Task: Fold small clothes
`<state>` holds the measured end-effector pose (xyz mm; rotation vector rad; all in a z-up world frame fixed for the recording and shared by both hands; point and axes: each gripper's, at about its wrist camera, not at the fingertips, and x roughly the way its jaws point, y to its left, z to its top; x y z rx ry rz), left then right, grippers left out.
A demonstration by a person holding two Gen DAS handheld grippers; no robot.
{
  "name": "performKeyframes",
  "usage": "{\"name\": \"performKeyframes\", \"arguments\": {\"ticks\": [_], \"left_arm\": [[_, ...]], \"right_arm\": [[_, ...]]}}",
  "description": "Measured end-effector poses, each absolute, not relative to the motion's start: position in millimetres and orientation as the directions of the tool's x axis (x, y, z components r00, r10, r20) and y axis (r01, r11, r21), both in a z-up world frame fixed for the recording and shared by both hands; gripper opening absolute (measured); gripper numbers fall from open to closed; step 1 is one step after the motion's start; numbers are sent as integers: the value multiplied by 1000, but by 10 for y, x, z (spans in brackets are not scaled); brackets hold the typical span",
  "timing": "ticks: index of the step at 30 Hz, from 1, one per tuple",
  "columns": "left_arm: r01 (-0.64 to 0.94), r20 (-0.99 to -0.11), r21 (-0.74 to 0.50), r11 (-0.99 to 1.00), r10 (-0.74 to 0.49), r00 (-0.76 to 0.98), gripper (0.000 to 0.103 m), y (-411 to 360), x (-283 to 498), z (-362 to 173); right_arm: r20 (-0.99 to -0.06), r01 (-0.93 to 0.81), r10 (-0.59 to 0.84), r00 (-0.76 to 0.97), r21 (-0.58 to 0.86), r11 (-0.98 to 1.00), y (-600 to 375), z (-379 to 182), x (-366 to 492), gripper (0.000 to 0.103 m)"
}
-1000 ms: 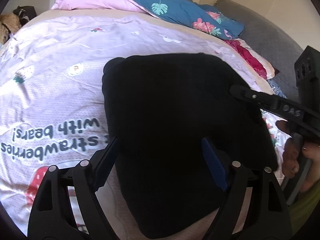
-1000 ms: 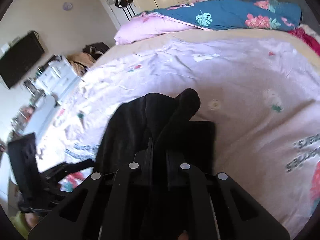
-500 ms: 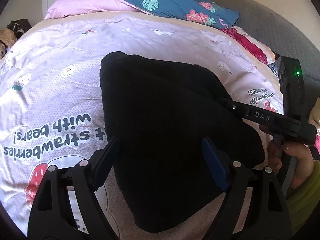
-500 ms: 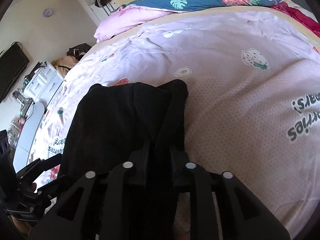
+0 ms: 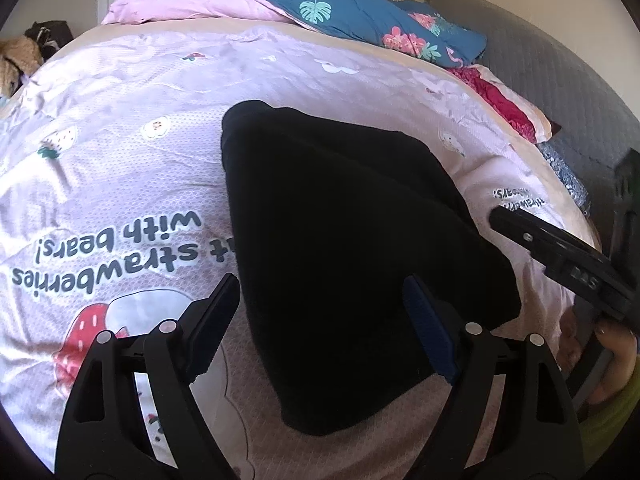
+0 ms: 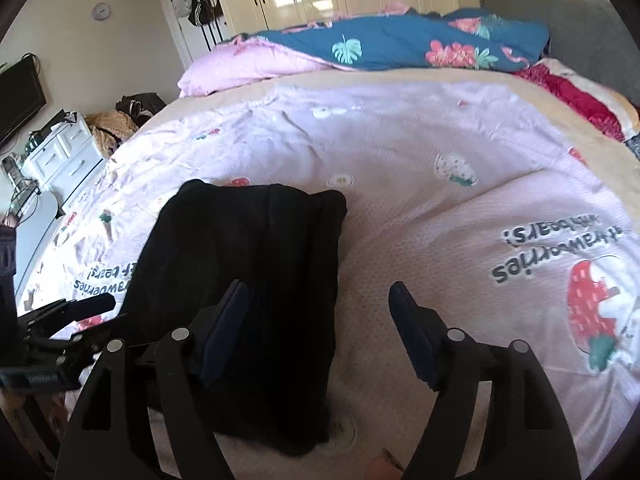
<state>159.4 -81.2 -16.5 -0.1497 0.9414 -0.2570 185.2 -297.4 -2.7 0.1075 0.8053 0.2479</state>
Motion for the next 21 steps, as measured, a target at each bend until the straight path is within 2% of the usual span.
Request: {"name": "performKeyframes", "arguments": {"ticks": [4, 8, 10, 11, 12, 13, 14, 16, 18, 21], "left_arm": [[136, -778, -242, 961, -276, 565, 76, -739, 1539, -149], [108, -801, -264, 958, -281, 528, 76, -663, 1522, -293], [98, -806, -285, 954, -294, 513, 76, -622, 1510, -365], [94, -807, -300, 949, -305, 506, 76, -595, 1496, -402], [92, -804, -315, 945, -317, 503, 76, -575, 1481, -421], [92, -799, -338, 937, -338, 498, 73, -548, 1470, -427], [96, -794, -351, 932, -350, 497, 70, -542, 1463, -419], [110, -786, -362, 926, -366, 498, 55, -545, 1446, -383], [124, -787, -359, 925, -371, 492, 54, -563, 1438, -368], [127, -796, -365, 923, -379, 472, 53, -566, 1454, -424]], "right_arm": [[-685, -193, 290, 669, 216, 957, -2992, 34, 1662, 72], [-695, -196, 410, 591, 370, 908, -3049, -118, 1625, 72], [-723, -161, 405, 560, 385, 909, -3064, -240, 1657, 72], [-733, -150, 402, 550, 386, 910, -3064, -277, 1665, 60], [-734, -153, 428, 527, 414, 897, -3066, -334, 1676, 19], [-723, -162, 470, 506, 455, 876, -3063, -364, 1679, 13], [-714, -165, 482, 508, 469, 868, -3045, -339, 1649, 13], [-687, -209, 498, 529, 463, 861, -2976, -222, 1573, 13], [-656, -224, 519, 548, 482, 847, -2958, -146, 1514, 12], [-719, -176, 417, 556, 389, 905, -2966, -274, 1526, 12]]}}
